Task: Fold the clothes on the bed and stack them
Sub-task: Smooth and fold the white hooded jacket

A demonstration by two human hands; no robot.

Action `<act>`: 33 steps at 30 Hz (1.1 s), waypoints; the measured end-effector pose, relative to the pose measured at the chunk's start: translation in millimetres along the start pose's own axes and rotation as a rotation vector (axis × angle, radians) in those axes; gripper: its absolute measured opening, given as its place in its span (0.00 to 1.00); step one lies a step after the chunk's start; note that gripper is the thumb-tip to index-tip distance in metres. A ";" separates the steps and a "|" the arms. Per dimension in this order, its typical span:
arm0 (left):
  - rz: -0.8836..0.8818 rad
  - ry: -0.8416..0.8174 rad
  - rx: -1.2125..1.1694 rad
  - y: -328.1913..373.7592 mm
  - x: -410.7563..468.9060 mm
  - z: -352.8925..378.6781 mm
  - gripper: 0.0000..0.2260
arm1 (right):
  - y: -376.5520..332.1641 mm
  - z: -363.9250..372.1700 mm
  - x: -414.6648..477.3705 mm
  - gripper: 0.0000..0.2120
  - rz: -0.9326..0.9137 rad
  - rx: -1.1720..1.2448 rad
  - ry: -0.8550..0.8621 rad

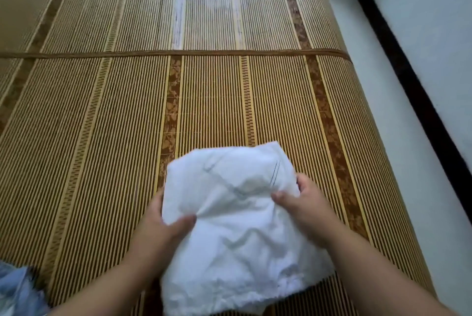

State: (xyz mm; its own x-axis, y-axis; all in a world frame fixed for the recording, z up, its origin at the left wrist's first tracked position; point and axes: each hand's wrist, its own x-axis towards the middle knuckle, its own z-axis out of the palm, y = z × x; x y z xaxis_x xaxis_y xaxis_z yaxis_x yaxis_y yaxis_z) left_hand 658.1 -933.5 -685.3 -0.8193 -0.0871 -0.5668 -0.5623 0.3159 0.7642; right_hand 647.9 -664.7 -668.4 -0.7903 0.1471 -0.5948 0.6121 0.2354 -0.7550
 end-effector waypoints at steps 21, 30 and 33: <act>0.345 0.054 1.045 86.5 226.5 13.9 0.44 | -60.9 41.2 205.1 0.46 -0.232 -1.113 0.048; 0.168 -0.216 1.146 111.2 216.6 -3.4 0.46 | -52.3 41.3 168.5 0.41 -0.253 -1.064 0.036; 0.221 -0.231 1.190 81.2 165.2 -6.6 0.46 | -6.6 40.8 108.4 0.43 -0.248 -1.150 -0.006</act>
State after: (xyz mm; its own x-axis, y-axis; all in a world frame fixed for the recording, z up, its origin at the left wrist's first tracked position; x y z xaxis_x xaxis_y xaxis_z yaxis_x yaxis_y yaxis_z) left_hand 476.3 -928.5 -714.8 -0.7765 0.2088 -0.5945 0.1378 0.9769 0.1631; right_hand 559.4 -689.5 -739.2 -0.8821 -0.0279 -0.4702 0.0533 0.9859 -0.1584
